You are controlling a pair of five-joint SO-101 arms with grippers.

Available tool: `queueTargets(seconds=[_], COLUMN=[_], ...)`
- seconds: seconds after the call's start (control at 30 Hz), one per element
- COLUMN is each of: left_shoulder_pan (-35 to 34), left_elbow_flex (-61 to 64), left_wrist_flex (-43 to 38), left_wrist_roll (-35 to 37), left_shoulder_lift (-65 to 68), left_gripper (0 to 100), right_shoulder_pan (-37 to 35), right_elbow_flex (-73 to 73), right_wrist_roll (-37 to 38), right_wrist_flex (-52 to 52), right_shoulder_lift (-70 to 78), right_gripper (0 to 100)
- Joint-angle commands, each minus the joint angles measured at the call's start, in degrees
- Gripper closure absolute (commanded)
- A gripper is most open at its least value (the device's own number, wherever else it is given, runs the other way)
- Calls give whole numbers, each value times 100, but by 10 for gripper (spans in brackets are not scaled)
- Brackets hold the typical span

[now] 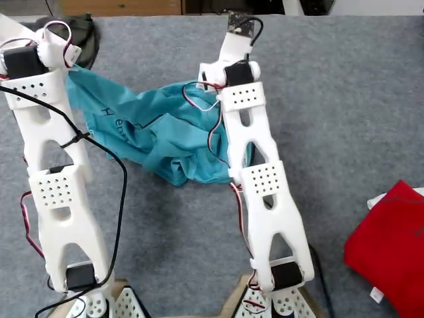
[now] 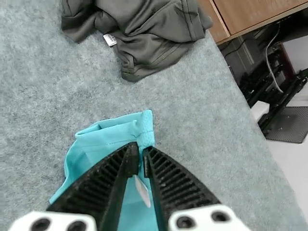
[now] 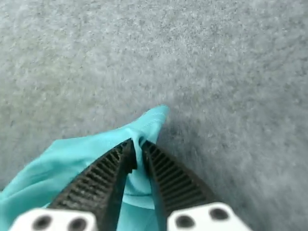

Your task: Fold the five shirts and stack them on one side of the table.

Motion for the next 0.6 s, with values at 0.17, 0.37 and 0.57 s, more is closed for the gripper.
queueTargets(seconds=[0.17,0.37,0.57], left_shoulder_pan=[-53,-53,-53], left_elbow_flex=[-229,-229,-229], left_wrist_flex=[70,70,70], left_wrist_roll=[-308,-695,-1134], left_shoulder_lift=[-1824,-2633,-3635], left_gripper=[981,981,981], right_shoulder_pan=[75,48,119], right_elbow_flex=[-347,-347,-365], right_wrist_roll=[114,404,466], right_wrist_flex=[545,949,1125], right_shoulder_lift=[-2000,-3292,-4418], right_gripper=[990,990,990])
